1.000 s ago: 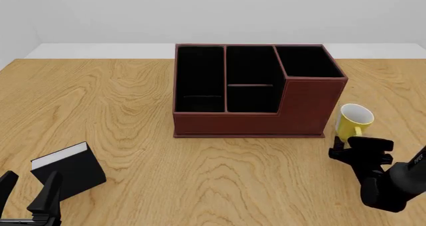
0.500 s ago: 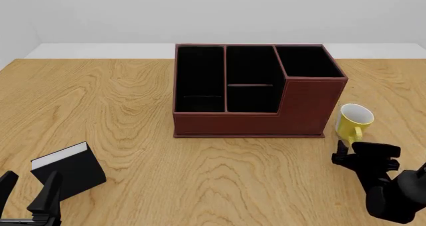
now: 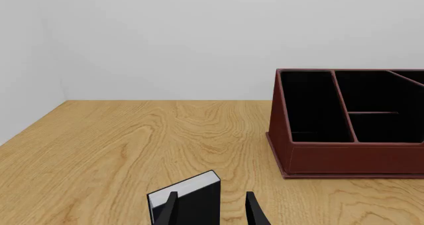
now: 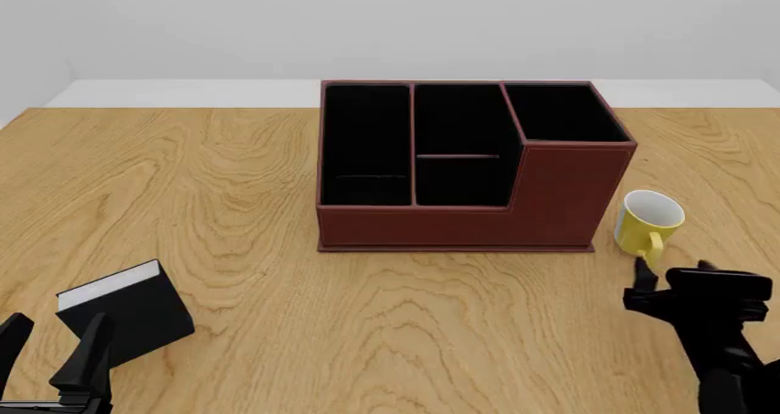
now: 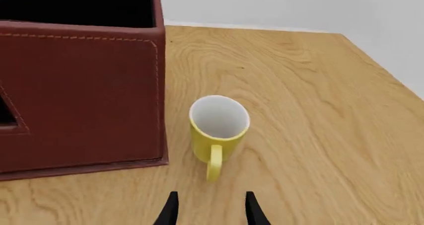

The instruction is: Pick up the yellow and white mug and place it to the right of the caddy.

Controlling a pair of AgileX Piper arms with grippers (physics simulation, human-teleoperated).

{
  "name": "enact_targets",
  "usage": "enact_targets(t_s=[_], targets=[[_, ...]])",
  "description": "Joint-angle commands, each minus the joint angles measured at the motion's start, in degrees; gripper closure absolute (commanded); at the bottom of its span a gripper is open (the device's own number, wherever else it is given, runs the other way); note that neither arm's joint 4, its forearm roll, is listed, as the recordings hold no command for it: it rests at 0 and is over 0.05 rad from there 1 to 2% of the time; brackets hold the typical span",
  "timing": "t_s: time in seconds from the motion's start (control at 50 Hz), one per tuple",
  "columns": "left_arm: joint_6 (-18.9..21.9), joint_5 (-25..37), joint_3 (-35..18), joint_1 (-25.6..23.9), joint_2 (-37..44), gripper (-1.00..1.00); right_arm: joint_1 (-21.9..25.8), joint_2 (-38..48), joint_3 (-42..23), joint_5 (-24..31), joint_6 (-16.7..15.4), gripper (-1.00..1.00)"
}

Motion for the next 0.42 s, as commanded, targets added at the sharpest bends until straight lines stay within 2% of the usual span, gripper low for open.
enact_targets(t_s=[0.02, 0.1, 0.14, 0.2, 0.26, 0.3, 0.36, 0.38, 0.42], targets=[[0.0, 0.0, 0.0, 0.0, 0.0, -1.0, 0.25, -14.51, 4.2, 7.74, -0.49, -1.0], [0.0, 0.0, 0.0, 0.0, 0.0, -1.0, 0.12, -18.42, 4.4, 11.11, -0.63, -1.0], [0.0, 0.0, 0.0, 0.0, 0.0, -1.0, 0.79, -24.95, 4.95, 15.71, -0.77, -1.0], [0.0, 0.0, 0.0, 0.0, 0.0, -1.0, 0.9, -27.68, 5.06, 17.88, -0.92, -1.0], [0.0, 0.0, 0.0, 0.0, 0.0, -1.0, 1.58, -32.99, 5.5, 22.63, -0.52, -1.0], [0.0, 0.0, 0.0, 0.0, 0.0, -1.0, 1.67, -32.34, 5.61, 22.19, -0.39, -1.0], [0.0, 0.0, 0.0, 0.0, 0.0, -1.0, 1.88, -40.29, 5.8, 28.97, -1.36, -1.0], [0.0, 0.0, 0.0, 0.0, 0.0, -1.0, 1.87, -40.51, 5.77, 29.22, -1.36, -1.0], [0.0, 0.0, 0.0, 0.0, 0.0, -1.0, 1.96, -44.92, 5.57, 33.1, -1.7, -1.0]])
